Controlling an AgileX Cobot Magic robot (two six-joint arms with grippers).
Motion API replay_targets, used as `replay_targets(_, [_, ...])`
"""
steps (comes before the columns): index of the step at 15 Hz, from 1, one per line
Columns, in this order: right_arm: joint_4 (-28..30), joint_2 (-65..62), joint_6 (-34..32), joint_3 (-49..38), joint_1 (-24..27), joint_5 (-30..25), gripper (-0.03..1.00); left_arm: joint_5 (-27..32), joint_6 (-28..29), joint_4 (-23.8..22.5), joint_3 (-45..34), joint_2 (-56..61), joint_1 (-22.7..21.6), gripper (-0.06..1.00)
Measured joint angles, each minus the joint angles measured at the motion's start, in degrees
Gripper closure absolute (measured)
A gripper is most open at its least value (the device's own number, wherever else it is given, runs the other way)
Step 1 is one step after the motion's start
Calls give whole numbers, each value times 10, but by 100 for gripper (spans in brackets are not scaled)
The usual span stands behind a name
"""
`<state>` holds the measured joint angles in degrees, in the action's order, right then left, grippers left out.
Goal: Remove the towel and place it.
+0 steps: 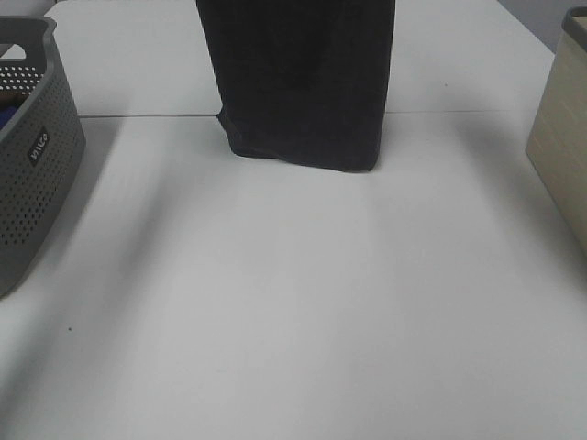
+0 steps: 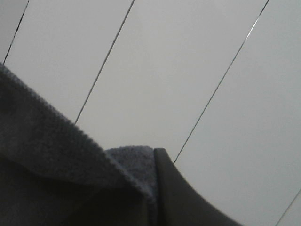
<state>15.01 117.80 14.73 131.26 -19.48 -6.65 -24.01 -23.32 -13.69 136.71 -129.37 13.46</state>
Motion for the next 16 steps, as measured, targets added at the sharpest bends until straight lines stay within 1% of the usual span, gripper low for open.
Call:
replay_targets(1, [-2,7,-1,1,0,7,96,2,0,5,30,-18,-3,94])
replay_targets(3, [-3,16,-1,2,1,13,96,15,0,1,61,-34,-4,94])
replay_targets(6, [-12,19,-1,2,10,27,96,21,0,-2,65,-39,-4,94])
replay_targets(8, [-15,19,-1,2,11,27,96,26,0,-4,65,-40,-4,94])
replay_targets(10, [-39,19,-1,2,11,9,96,42,0,-10,65,-40,-4,94])
replay_targets(12, [-64,19,0,2,11,-12,96,72,0,-13,65,-40,-4,94])
replay_targets(13, [-69,19,1,2,13,-11,96,77,0,-13,65,-40,-4,94])
replay_targets(14, [-72,19,2,2,16,11,96,75,0,-13,65,-40,-4,94])
replay_targets(16, [-74,19,2,2,23,81,96,50,-1,-14,65,-40,-4,94])
